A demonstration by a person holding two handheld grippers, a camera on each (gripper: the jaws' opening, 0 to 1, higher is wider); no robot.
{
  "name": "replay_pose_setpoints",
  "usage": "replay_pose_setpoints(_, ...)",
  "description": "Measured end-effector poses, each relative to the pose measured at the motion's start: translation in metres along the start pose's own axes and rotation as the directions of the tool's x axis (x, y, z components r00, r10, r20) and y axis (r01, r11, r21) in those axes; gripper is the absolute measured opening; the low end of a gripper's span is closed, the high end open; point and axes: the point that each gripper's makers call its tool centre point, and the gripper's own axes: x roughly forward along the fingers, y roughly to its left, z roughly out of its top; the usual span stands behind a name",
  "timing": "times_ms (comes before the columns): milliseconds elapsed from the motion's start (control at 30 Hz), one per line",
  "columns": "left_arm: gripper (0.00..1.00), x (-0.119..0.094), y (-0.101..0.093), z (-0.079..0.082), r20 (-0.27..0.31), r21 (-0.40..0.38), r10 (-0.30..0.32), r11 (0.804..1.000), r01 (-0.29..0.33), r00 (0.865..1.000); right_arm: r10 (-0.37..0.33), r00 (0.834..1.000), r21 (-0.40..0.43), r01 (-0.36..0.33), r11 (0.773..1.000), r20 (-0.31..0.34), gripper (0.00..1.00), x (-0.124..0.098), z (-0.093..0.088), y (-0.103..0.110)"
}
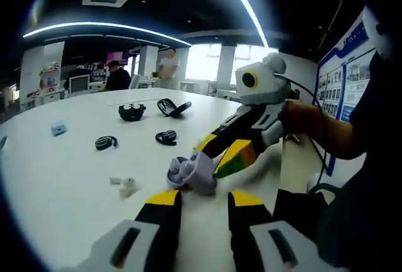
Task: Pick up the earbuds from the table and place the earbuds into the earbud case
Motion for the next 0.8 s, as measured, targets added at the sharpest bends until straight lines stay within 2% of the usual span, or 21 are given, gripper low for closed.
replay_pose_setpoints(200, 0.33, 0.002, 0.003, 0.000, -0.007, -0.012, 0.003, 1.000, -0.003, 1.000, 0.009, 1.000, -0.047, -0.010, 0.999, -0.019, 0.20, 0.002, -0.002, 0.002)
replay_pose_setpoints(367, 0.33, 0.001, 0.007, 0.001, -0.012, -0.011, 0.014, 1.000, -0.014, 1.000, 0.007, 1.000, -0.124, -0.010, 0.992, -0.024, 0.17, 0.002, -0.006, 0.002)
replay_pose_setpoints(467, 0.32, 0.001, 0.008, 0.001, -0.016, -0.006, 0.015, 1.000, -0.015, 1.000, 0.010, 0.999, -0.130, -0.015, 0.991, -0.035, 0.17, 0.002, -0.007, 0.002)
replay_pose_setpoints(533, 0.31, 0.001, 0.009, 0.001, -0.016, -0.005, 0.014, 1.000, -0.014, 1.000, 0.021, 0.999, -0.077, -0.024, 0.997, -0.033, 0.17, 0.001, -0.006, 0.001)
replay_pose_setpoints(600, 0.31, -0.002, 0.011, 0.001, -0.016, -0.011, 0.015, 1.000, -0.015, 1.000, 0.053, 0.999, 0.040, -0.053, 0.998, -0.008, 0.17, -0.001, -0.001, 0.001)
replay_pose_setpoints(667, 0.31, -0.004, 0.014, 0.002, -0.009, -0.030, 0.023, 0.999, -0.023, 1.000, 0.096, 0.995, 0.142, -0.094, 0.985, -0.004, 0.19, -0.002, 0.001, 0.000)
replay_pose_setpoints(800, 0.31, -0.005, 0.017, 0.007, 0.027, -0.131, -0.003, 0.991, 0.007, 1.000, 0.151, 0.988, 0.231, -0.139, 0.963, -0.032, 0.20, 0.000, 0.001, -0.001)
